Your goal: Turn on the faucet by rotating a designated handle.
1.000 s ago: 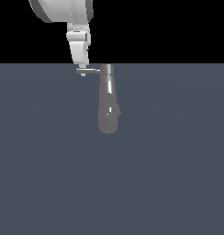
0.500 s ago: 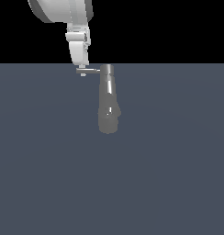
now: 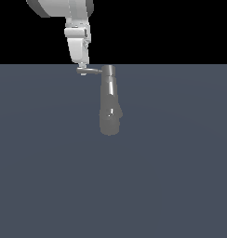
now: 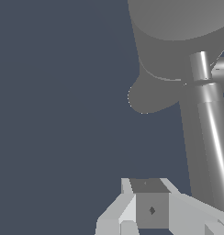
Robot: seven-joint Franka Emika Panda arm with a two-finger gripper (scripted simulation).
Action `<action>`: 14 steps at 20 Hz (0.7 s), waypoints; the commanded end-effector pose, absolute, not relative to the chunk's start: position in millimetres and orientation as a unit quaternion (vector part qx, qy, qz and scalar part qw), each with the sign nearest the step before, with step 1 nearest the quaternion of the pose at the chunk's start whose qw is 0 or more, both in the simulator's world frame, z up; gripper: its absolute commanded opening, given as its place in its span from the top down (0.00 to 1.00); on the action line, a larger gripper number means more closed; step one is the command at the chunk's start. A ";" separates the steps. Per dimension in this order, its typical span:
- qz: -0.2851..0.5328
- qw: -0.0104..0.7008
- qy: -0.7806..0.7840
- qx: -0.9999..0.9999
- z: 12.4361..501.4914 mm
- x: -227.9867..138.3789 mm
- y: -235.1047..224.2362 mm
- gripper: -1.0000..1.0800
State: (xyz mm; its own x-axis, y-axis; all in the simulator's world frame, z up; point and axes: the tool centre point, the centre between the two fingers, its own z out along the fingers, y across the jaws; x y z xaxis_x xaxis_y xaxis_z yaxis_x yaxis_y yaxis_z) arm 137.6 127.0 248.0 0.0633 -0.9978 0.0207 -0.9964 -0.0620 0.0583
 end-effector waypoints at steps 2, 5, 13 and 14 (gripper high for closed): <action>-0.014 0.030 -0.684 0.729 251.2 128.6 126.8 1.00; -0.014 0.030 -0.684 0.729 254.4 122.0 126.5 1.00; -0.014 0.030 -0.684 0.729 263.9 103.1 125.3 1.00; -0.014 0.030 -0.684 0.729 265.1 100.6 125.2 1.00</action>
